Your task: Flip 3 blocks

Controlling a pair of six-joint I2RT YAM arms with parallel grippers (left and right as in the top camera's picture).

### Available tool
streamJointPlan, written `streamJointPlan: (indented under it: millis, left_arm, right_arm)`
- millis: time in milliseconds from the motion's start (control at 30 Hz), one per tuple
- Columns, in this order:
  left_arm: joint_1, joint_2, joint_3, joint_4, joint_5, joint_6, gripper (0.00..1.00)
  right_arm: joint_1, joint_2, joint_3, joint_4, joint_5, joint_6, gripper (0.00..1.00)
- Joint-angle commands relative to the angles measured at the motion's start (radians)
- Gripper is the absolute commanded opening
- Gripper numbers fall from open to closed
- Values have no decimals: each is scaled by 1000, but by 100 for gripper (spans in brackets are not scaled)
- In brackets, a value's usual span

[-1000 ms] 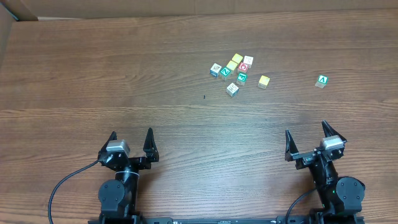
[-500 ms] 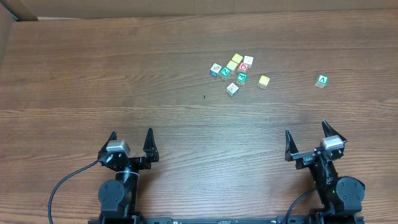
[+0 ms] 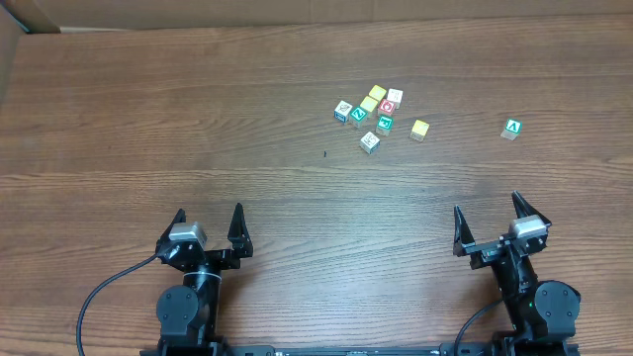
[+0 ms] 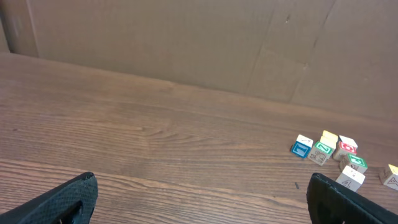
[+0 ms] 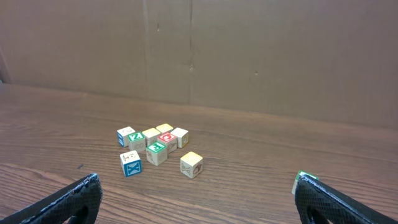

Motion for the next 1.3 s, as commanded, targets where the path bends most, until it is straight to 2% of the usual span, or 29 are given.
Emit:
streamJointPlan:
  millis: [0,1267]
  left_arm:
    - [10,-9,-3,3,-13,19,100]
    - [10,-9,-3,11,-14,19,100]
  right_arm:
    - [-3,-11,-10,5,-2,-1,100]
    - [-3,-11,-10,16,-47,-1,100]
